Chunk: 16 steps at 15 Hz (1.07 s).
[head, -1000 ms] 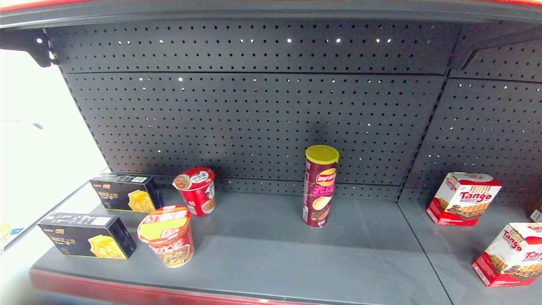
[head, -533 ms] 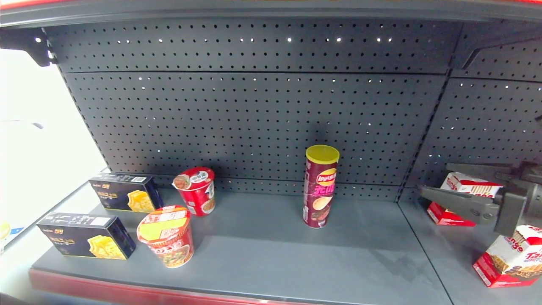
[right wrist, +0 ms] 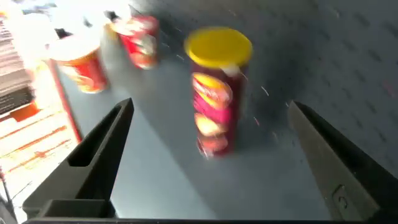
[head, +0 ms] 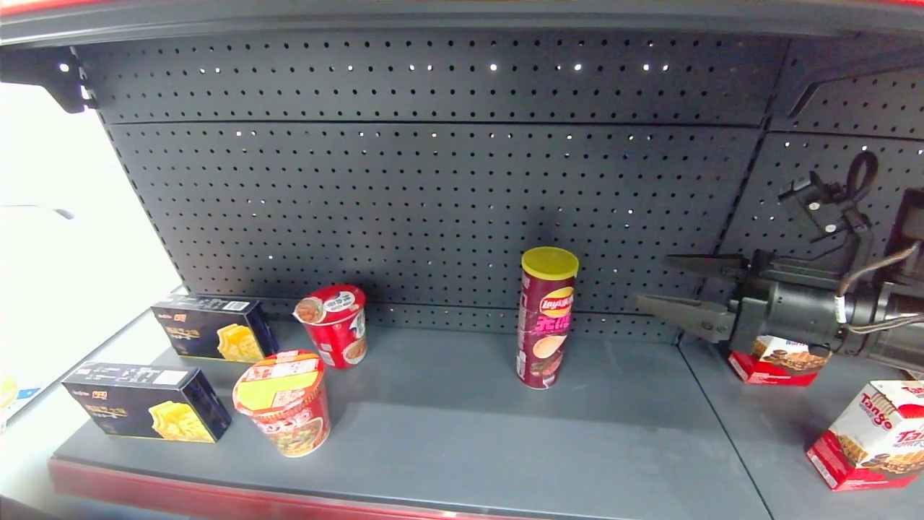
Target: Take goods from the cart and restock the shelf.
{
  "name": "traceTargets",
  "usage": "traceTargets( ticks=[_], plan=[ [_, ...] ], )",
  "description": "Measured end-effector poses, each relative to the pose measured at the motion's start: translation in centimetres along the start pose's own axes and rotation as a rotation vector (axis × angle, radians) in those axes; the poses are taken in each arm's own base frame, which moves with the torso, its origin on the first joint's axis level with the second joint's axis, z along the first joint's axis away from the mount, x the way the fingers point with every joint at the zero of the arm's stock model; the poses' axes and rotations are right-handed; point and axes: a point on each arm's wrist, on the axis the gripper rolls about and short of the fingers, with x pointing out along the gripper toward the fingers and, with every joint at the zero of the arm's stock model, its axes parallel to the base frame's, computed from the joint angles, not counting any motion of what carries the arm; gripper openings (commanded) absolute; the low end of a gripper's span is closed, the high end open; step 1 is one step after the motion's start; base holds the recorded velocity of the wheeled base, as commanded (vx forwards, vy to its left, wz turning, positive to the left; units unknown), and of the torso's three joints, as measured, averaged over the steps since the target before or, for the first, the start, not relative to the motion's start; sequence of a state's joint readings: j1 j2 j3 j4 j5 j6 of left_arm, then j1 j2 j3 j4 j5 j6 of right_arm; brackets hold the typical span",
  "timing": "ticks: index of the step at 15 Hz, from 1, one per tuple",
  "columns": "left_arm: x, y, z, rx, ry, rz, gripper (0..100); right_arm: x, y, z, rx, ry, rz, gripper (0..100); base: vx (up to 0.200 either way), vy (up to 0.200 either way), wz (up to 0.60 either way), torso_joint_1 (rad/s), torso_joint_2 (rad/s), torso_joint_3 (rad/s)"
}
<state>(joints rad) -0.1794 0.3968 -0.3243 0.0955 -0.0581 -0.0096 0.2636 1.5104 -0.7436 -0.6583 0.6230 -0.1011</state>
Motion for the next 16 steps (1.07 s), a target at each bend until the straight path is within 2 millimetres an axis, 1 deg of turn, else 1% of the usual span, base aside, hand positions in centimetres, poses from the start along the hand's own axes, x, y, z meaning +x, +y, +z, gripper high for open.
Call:
traceTargets(
  ticks=[3,5,8,12,16],
  plan=[
    [0.0,0.0,0.2,0.0,-0.006,0.0,0,2.0,-1.8,-2.0,-0.002,-0.001,0.042,100,0.0,0.0,0.0,0.0,0.0,0.0],
    [0.0,0.0,0.0,-0.001,0.0,0.0,0,2.9,-2.2,-3.2,0.023,0.028,0.06,100,0.0,0.0,0.0,0.0,0.0,0.0],
    [0.0,0.0,0.0,-0.001,0.003,0.0,0,3.7,-2.5,-4.3,0.044,0.054,0.094,100,0.0,0.0,0.0,0.0,0.0,0.0],
    [-0.2,0.0,0.6,0.0,-0.021,0.0,0,4.6,-3.1,-5.7,0.045,0.054,0.179,100,0.0,0.0,0.0,0.0,0.0,0.0],
    [-0.3,0.0,1.1,0.001,-0.036,0.004,0,6.1,-4.1,-6.7,0.045,0.05,0.204,100,0.0,0.0,0.0,0.0,0.0,0.0]
  ],
)
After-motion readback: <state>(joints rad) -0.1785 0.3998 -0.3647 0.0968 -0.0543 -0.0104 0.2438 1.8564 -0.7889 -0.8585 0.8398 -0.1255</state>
